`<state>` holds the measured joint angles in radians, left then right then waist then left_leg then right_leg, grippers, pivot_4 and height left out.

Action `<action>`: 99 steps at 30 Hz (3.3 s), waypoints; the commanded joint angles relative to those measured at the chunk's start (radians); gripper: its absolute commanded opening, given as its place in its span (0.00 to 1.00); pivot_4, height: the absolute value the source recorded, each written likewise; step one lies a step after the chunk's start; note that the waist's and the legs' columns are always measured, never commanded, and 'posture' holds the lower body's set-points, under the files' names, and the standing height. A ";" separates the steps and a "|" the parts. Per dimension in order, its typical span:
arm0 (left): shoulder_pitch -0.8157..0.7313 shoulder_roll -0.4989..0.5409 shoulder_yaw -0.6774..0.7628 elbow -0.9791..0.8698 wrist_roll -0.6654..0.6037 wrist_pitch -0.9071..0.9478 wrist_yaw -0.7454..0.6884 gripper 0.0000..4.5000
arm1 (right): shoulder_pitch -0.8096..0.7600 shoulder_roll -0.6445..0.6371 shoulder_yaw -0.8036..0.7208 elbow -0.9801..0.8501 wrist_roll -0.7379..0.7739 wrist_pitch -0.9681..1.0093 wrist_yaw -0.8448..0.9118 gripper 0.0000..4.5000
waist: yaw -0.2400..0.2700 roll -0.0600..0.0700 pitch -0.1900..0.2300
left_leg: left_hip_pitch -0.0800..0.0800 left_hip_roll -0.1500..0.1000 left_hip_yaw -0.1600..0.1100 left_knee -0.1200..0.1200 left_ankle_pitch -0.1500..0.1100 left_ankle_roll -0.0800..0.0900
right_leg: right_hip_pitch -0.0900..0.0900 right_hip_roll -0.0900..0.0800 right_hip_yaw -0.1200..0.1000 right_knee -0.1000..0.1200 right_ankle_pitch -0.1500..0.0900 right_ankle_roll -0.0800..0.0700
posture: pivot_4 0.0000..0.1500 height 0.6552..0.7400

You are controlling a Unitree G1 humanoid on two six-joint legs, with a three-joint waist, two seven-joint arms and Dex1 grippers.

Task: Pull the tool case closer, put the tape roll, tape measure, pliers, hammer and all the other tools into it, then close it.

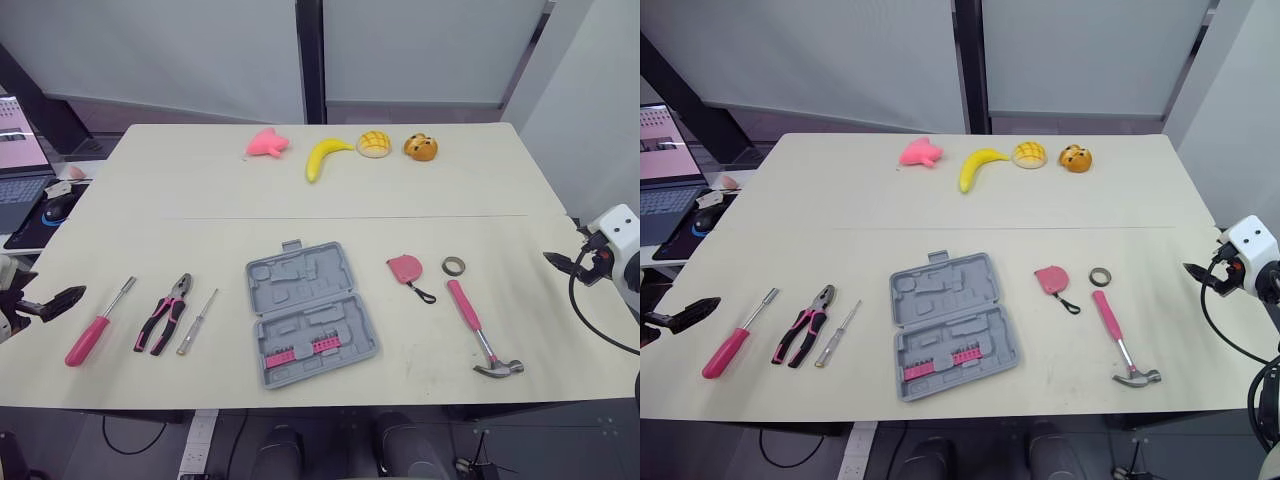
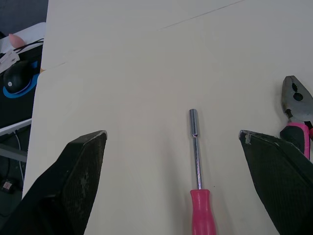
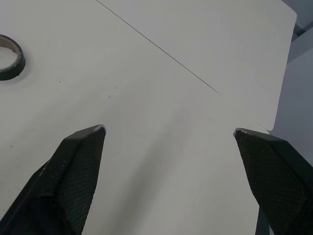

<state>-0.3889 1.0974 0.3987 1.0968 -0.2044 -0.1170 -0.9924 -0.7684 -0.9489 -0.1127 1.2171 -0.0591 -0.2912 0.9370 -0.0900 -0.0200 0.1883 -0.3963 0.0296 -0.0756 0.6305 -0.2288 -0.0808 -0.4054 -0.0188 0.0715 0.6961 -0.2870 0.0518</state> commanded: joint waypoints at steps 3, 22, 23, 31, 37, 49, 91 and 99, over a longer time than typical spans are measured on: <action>-0.028 0.052 0.006 0.019 0.003 -0.008 0.004 1.00 | 0.000 -0.036 -0.017 -0.040 0.019 -0.007 0.002 0.99 | 0.000 0.000 0.000 | 0.000 0.000 0.000 0.000 0.000 0.000 | 0.000 0.000 0.000 0.000 0.000 0.000 | 1.00 1.00; -0.073 0.067 0.013 0.052 -0.009 0.053 -0.074 1.00 | 0.010 -0.041 -0.018 -0.051 0.024 0.003 0.012 0.99 | 0.000 0.000 0.000 | 0.000 0.000 0.000 0.000 0.000 0.000 | 0.000 0.000 0.000 0.000 0.000 0.000 | 1.00 1.00; -0.074 0.070 0.016 0.053 -0.012 0.064 -0.079 1.00 | 0.011 -0.041 -0.018 -0.051 0.024 0.004 0.014 0.99 | 0.000 0.000 0.000 | 0.000 0.000 0.000 0.000 0.000 0.000 | 0.000 0.000 0.000 0.000 0.000 0.000 | 1.00 1.00; -0.076 0.090 0.039 0.038 -0.055 0.152 -0.135 1.00 | 0.010 -0.030 -0.009 -0.108 0.033 0.034 0.071 0.99 | -0.001 0.000 0.000 | 0.000 0.000 0.000 0.000 0.000 0.000 | 0.000 0.000 0.000 0.000 0.000 0.000 | 1.00 1.00; 0.002 0.053 0.029 -0.206 -0.111 0.228 -0.230 1.00 | 0.047 0.013 0.034 -0.321 0.041 0.146 0.159 0.95 | 0.000 0.000 0.000 | 0.000 0.000 0.000 0.000 0.000 0.000 | 0.000 0.000 0.000 0.001 0.000 0.000 | 1.00 1.00; 0.300 -0.114 -0.133 -1.099 -0.120 0.481 -0.098 0.36 | 0.125 0.166 0.275 -0.911 -0.062 0.448 0.160 0.27 | 0.005 0.000 0.000 | -0.001 0.001 -0.001 0.002 0.000 0.000 | 0.000 0.000 0.000 0.001 0.000 0.000 | 1.00 1.00; 0.157 -0.418 -0.567 -1.000 0.135 0.499 0.076 0.00 | -0.053 0.600 0.672 -0.679 -0.362 0.246 0.068 0.01 | 0.011 -0.001 -0.001 | -0.001 0.000 -0.003 0.002 0.000 0.000 | 0.001 0.000 -0.001 0.001 0.000 0.000 | 1.00 1.00; 0.109 -0.445 -0.601 -0.974 0.165 0.469 0.052 0.00 | -0.050 0.605 0.678 -0.697 -0.384 0.232 0.073 0.01 | 0.019 0.000 -0.001 | -0.001 -0.001 -0.003 0.003 0.000 0.000 | 0.001 0.000 -0.002 0.001 0.000 0.000 | 1.00 1.00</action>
<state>-0.2652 0.6830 -0.1538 0.1307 -0.0384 0.3775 -0.9261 -0.8064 -0.3648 0.5566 0.5641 -0.4520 -0.0378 1.0023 -0.0714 -0.0203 0.1870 -0.3970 0.0290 -0.0785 0.6333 -0.2287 -0.0809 -0.4041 -0.0189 0.0700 0.6968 -0.2869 0.0516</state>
